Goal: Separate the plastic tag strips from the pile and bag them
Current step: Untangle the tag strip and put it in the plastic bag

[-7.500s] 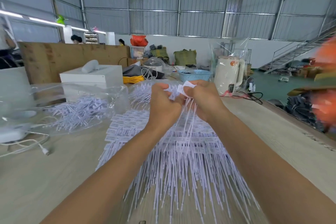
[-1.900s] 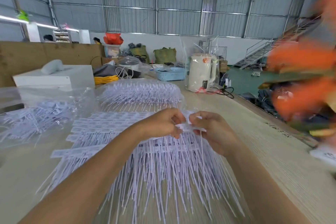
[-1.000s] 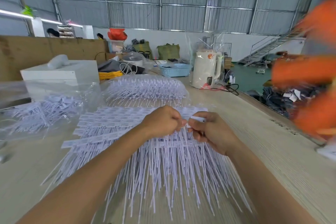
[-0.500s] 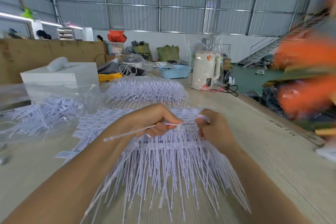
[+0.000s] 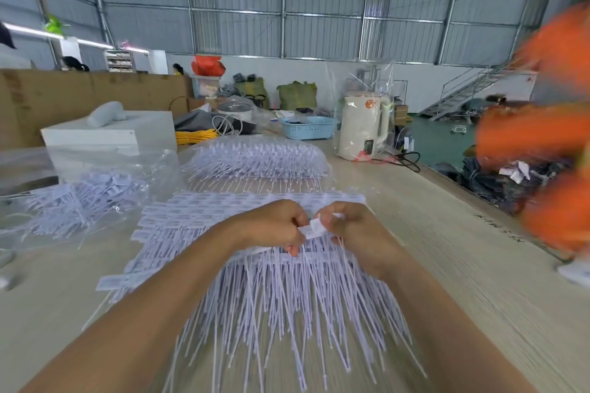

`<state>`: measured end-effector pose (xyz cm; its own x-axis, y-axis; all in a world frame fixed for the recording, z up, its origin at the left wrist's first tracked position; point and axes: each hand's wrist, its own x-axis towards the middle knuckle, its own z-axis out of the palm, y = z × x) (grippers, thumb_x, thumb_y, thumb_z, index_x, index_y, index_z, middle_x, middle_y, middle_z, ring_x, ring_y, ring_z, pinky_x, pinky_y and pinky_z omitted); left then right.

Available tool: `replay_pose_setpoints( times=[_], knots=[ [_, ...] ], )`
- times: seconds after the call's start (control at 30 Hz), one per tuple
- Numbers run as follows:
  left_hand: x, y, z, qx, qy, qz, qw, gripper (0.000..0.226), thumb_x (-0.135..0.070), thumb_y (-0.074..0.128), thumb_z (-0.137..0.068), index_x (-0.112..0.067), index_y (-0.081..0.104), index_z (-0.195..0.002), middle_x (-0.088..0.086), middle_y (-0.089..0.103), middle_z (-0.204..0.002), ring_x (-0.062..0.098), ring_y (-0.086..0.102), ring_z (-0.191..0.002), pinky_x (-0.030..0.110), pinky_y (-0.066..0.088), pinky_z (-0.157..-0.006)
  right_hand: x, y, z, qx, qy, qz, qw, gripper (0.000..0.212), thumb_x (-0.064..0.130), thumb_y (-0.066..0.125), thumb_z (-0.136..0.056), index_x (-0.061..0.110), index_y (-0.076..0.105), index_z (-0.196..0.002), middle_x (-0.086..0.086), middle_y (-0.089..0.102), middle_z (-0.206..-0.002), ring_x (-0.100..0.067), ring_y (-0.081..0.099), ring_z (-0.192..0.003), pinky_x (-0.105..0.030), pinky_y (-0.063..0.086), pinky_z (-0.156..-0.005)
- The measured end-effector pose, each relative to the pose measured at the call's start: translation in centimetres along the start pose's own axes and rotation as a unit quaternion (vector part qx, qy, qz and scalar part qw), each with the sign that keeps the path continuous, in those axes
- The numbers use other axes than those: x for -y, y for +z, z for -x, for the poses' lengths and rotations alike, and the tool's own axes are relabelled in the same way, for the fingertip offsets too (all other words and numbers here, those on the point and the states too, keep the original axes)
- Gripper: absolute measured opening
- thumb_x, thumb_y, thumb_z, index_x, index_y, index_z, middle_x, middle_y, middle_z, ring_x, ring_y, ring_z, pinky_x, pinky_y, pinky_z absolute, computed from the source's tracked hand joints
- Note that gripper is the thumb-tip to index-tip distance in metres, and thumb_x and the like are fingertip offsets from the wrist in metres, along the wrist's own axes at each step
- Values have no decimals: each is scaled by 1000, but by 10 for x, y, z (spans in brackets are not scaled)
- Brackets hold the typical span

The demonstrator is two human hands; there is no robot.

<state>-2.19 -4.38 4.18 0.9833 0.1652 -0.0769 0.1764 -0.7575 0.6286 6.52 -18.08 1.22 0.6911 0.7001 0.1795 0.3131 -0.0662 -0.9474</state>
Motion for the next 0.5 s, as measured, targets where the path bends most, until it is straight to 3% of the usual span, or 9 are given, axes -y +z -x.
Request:
replay_pose_setpoints(
  times=[0.13,0.2,0.3,0.4,0.5],
  knots=[
    [2,1,3,-35,29,22,999,12,-3,59,-86,-14,56,-83,2,67,-70,12,64,-68,31,50,-74,-4,11,-1,9,19,-55,998,12,9,51,-95,10,55,-84,-6,64,-77,-12,63,-64,-27,53,-60],
    [5,3,2,-50,35,42,997,14,-3,61,-86,-14,54,-86,4,67,-76,15,66,-72,33,53,-76,-5,10,-1,19,1,-66,998,7,5,53,-93,6,52,-86,-8,62,-67,-10,62,-53,-22,50,-49],
    [11,-1,2,-60,28,61,996,11,-11,66,-86,-12,57,-91,7,64,-86,21,63,-80,38,50,-81,-6,7,-2,-1,-49,-71,996,5,-3,56,-90,-1,52,-90,-12,56,-61,-8,55,-44,-18,42,-43],
    [15,-2,5,-28,17,67,997,22,-24,58,-93,-8,64,-78,2,65,-69,10,60,-62,24,48,-65,-6,6,-2,-8,-50,-88,995,10,-2,58,-89,-2,55,-99,-9,54,-57,-9,52,-44,-18,42,-45],
    [17,2,8,-57,11,83,995,32,-28,56,-94,-18,64,-65,-3,58,-59,6,52,-54,14,41,-50,-7,4,-2,18,-24,-85,996,13,2,59,-89,-5,60,-101,-9,56,-56,-12,52,-47,-20,43,-46]
  ],
)
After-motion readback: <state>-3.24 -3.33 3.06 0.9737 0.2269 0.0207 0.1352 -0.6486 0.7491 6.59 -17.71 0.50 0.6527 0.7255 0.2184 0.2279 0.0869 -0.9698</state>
